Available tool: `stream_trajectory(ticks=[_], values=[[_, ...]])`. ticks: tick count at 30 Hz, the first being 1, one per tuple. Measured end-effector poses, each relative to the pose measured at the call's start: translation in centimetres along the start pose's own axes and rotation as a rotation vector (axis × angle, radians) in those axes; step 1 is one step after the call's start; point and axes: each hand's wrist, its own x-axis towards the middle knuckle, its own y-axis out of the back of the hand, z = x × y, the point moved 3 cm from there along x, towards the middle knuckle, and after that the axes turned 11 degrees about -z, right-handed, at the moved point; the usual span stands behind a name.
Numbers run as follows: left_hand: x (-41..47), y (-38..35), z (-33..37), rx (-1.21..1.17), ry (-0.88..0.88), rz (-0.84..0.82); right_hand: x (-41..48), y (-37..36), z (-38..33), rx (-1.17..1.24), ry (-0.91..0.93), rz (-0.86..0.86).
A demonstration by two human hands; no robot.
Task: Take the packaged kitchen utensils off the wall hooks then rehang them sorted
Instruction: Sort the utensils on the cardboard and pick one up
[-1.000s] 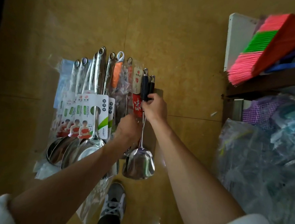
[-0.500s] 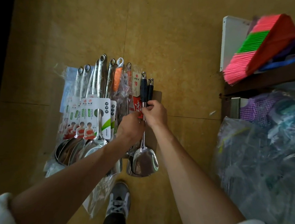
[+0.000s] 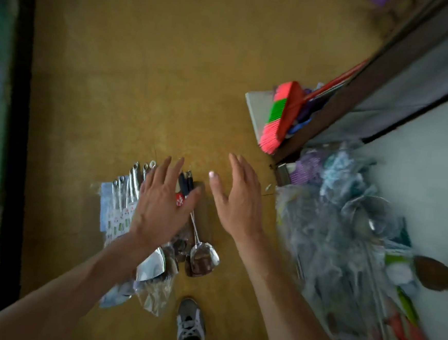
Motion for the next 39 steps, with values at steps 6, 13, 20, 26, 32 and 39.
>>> stream_trajectory(ticks=[6,13,20,26,32,39], values=[[-8.0,9.4,12.5,0.218,-0.292,0.04,-10.5,13.1,-6.3,-0.04,-0.004,0.226],[-17.9,13.5,24.6,0.333,-0.573,0.061,-23.5,25.5,-8.5,-0.106,-0.076,0.433],[-23.9,9.7,35.7,0.359,-0.76,0.035,-34.5,34.2,-3.6,-0.133,-0.212,0.612],[-29.6,-0.3,44.2,0.376,-0.916,-0.073,-44.9,37.5,5.9,-0.154,-0.346,0.691],[-37.0,-11.9,51.2,0.352,-1.036,-0.254,-56.9,39.0,15.0,-0.138,-0.541,0.755],[-44.2,-22.6,59.1,0.365,-1.188,-0.403,-68.5,40.4,24.5,-0.056,-0.769,0.802]])
